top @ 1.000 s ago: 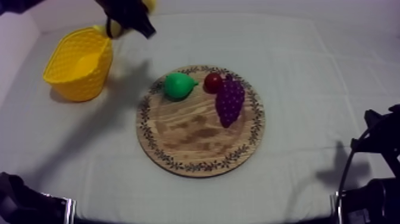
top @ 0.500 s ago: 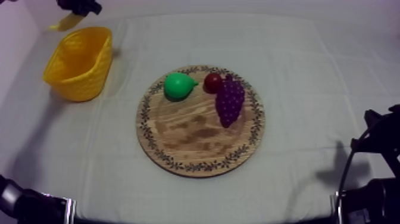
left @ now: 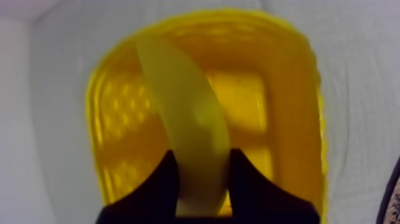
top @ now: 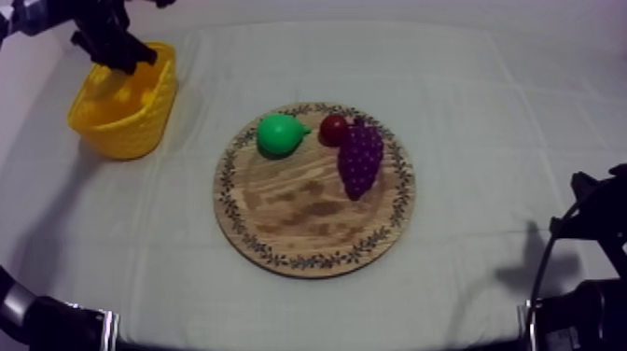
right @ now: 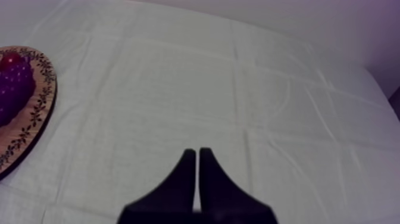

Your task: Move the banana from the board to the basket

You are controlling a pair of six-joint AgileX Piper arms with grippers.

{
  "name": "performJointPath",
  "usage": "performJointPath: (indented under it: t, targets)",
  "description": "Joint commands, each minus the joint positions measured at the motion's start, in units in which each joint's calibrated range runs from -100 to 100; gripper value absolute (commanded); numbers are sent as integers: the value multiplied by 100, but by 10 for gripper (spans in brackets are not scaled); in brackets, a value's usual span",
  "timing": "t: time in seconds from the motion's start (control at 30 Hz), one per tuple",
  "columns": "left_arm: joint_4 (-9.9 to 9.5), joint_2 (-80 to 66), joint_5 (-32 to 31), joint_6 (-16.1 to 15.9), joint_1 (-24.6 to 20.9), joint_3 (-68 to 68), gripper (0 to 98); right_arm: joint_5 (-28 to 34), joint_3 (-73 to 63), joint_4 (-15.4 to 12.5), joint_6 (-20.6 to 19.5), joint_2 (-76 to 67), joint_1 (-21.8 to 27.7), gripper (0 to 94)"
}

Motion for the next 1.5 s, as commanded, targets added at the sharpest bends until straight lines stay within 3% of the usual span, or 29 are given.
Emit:
performJointPath:
  t: [0.0,0.37,0.67,1.0,1.1,1.3,1.47]
  targets:
    - [23,40,-111,64,-3,147,154,-1,2,1,1,-2,0,3]
    - [229,361,-935,111,-121,475,194,-1,2,1,1,-2,0,3]
    - [565,495,-1862,-256,-288,772,372,-1,2,1,1,-2,0,3]
    - [781,344,-2257,-529,-345,927,458,-1,2,1,1,-2,0,3]
    - [848,202,-2441,-554,-365,1059,398,-1,2,1,1,-2,0,3]
    - [1186,-530,-3087,-866,-432,1735,81,-1,2,1,1,-2,0,3]
    - [1374,-1628,-3687,-958,-439,2749,14,-1,2,1,1,-2,0,3]
